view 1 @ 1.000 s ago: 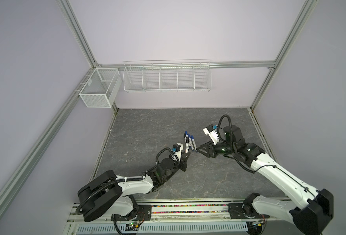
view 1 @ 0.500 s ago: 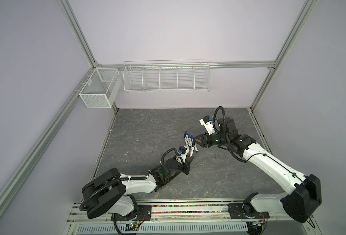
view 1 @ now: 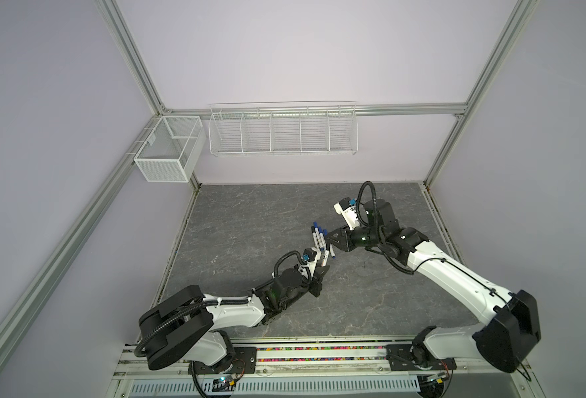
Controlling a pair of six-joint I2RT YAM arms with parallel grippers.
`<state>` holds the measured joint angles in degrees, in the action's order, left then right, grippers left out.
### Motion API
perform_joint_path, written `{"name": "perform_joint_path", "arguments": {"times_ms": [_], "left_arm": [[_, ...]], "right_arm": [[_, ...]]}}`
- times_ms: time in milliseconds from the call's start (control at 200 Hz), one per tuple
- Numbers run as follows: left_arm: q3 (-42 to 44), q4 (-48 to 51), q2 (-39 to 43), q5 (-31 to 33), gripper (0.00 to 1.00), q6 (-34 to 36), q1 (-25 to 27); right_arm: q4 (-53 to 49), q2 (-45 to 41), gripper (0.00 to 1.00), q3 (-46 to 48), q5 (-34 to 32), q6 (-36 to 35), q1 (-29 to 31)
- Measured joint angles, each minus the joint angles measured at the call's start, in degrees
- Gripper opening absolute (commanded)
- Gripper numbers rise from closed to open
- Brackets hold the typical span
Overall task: Insert the pens into the pen caps
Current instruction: 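Press the black cap down onto the marker with the right gripper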
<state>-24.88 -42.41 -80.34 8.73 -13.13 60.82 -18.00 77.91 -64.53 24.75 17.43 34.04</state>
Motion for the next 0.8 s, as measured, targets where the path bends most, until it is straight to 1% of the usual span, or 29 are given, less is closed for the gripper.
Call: {"name": "perform_joint_path", "arguments": {"times_ms": [220,445,580,800], "left_arm": [[-0.02,0.2,0.0,0.0,0.0,0.0,0.02],[-0.02,0.76,0.0,-0.26,0.0,0.04,0.39],[0.0,0.61,0.0,-0.7,0.0,0.17,0.48],[0.0,0.74,0.0,-0.83,0.0,0.15,0.61]], "right_arm": [[0.22,-0.04,0.22,2.75,0.74,0.48,0.74],[-0.02,-1.75,0.14,5.05,1.03,0.85,1.09],[-0.15,-2.29,0.1,5.35,1.49,0.98,1.09],[0.07,-2.29,0.07,5.73,2.49,0.92,1.05]]}}
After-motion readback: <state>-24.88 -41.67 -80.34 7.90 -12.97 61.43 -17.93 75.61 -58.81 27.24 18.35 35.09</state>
